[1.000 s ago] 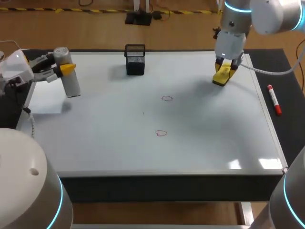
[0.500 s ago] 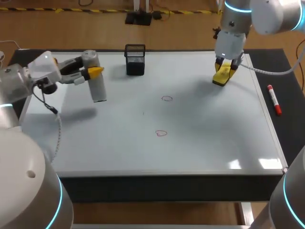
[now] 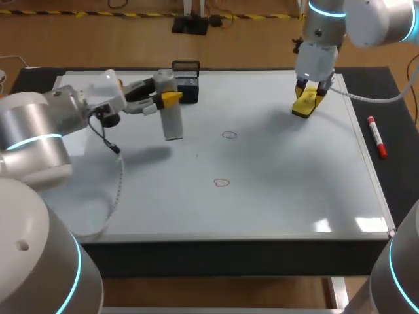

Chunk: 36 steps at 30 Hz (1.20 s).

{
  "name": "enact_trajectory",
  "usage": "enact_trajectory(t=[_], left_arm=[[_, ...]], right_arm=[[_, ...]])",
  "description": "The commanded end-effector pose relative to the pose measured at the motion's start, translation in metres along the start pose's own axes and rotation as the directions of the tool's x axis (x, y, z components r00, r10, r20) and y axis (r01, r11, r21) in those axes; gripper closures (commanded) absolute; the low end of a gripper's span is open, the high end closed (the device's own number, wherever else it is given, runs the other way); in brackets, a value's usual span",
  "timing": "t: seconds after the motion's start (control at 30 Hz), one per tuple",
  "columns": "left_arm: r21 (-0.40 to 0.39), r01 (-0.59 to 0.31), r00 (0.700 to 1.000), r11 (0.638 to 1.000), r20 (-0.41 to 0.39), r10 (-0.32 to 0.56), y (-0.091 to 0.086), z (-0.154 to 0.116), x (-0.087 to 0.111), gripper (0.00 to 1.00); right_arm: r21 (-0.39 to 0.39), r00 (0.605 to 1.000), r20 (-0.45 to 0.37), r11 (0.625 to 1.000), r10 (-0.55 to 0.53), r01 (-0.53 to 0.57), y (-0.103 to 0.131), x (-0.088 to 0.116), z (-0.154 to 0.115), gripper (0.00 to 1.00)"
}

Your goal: Pick up the inspection probe, press it on each red-marked spot on the whiteboard one by one, put down the probe, pick up the eraser, and wipe off all the red marks.

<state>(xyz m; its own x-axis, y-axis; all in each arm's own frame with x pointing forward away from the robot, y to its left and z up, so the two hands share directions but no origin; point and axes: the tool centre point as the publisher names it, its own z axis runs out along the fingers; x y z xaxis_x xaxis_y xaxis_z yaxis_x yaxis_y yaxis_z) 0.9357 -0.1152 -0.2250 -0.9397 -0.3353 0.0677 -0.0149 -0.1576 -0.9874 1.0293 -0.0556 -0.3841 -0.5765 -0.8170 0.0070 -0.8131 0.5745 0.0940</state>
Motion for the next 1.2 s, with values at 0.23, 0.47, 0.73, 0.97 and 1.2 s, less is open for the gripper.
enact_trajectory(t=[0.23, 0.47, 0.73, 0.97, 1.2], left_arm=[[-0.016, -0.016, 0.999, 1.0, -0.033, 0.016, 0.016, 0.079, 0.003, 1.0], [-0.047, -0.03, 0.999, 0.998, -0.043, 0.028, 0.029, 0.113, 0.001, 1.0], [-0.043, -0.032, 0.998, 0.999, -0.05, 0.029, 0.039, 0.137, 0.002, 1.0], [-0.036, -0.024, 0.998, 0.999, -0.057, 0.022, 0.046, 0.148, 0.006, 1.0], [-0.043, -0.021, 0.998, 0.999, -0.053, 0.019, 0.05, 0.15, 0.005, 1.0]], right_arm=[[0.002, 1.0, -0.004, 1.0, -0.001, 0.001, -0.001, 0.0, -0.001, 1.0], [0.002, 1.0, -0.004, 1.0, -0.001, 0.001, -0.001, 0.0, -0.001, 1.0], [0.002, 1.0, -0.004, 1.0, -0.001, 0.001, -0.001, 0.0, -0.001, 1.0], [0.002, 1.0, -0.004, 1.0, -0.001, 0.001, -0.001, 0.0, -0.001, 1.0], [0.002, 1.0, -0.004, 1.0, -0.001, 0.001, -0.001, 0.0, -0.001, 1.0]])
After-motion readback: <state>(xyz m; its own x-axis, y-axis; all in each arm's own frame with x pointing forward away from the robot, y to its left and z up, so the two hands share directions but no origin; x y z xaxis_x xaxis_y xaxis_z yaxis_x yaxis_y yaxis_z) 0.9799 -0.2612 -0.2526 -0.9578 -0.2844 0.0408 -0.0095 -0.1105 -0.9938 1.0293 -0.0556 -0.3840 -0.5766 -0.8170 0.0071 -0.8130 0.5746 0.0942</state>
